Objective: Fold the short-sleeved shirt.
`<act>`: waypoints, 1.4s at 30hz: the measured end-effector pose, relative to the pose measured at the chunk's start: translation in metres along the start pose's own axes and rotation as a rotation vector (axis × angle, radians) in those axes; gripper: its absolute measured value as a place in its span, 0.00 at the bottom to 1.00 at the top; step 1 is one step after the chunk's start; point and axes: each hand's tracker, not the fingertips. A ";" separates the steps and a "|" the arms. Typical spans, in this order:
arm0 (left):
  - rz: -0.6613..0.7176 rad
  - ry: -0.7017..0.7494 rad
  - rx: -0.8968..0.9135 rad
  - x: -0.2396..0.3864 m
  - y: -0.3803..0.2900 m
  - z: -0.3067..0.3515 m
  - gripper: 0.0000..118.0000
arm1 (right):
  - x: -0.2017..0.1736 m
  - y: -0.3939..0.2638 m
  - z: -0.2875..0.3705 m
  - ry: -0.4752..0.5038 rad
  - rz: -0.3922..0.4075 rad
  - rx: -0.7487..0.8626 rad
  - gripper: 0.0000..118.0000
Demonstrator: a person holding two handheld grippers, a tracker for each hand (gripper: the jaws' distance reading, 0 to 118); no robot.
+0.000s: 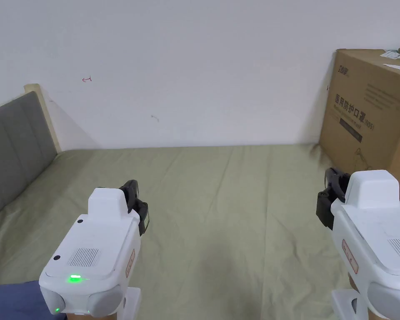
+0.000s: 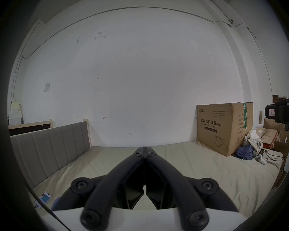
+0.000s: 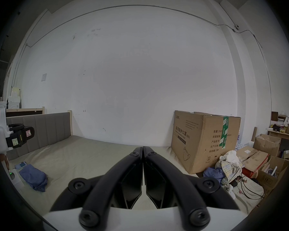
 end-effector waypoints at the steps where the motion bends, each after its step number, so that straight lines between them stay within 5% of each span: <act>1: -0.001 -0.001 -0.001 0.000 0.000 0.001 0.00 | 0.000 0.000 0.000 0.000 0.000 0.000 0.00; 28: -0.005 0.015 0.003 0.000 0.000 0.001 0.01 | 0.001 -0.002 0.002 -0.008 0.006 -0.008 0.01; 30: -0.007 0.018 0.001 0.000 0.001 0.001 0.11 | 0.001 -0.003 0.001 -0.008 0.005 -0.017 0.11; 32: -0.004 0.021 -0.003 -0.001 0.001 0.001 0.33 | 0.001 -0.004 0.002 -0.016 0.000 -0.018 0.47; 33: -0.005 0.024 -0.002 -0.001 0.000 0.000 0.53 | 0.002 -0.005 0.001 -0.016 -0.003 -0.023 0.70; 34: -0.006 0.032 0.007 0.000 0.000 0.001 0.64 | 0.003 -0.005 0.000 -0.012 -0.009 -0.030 0.81; 37: -0.011 0.065 0.018 0.002 -0.001 0.001 0.99 | 0.003 -0.008 0.000 -0.029 -0.011 -0.024 0.90; 42: 0.004 0.050 0.024 0.000 0.000 0.000 1.00 | 0.002 -0.009 -0.001 -0.043 0.000 -0.027 0.97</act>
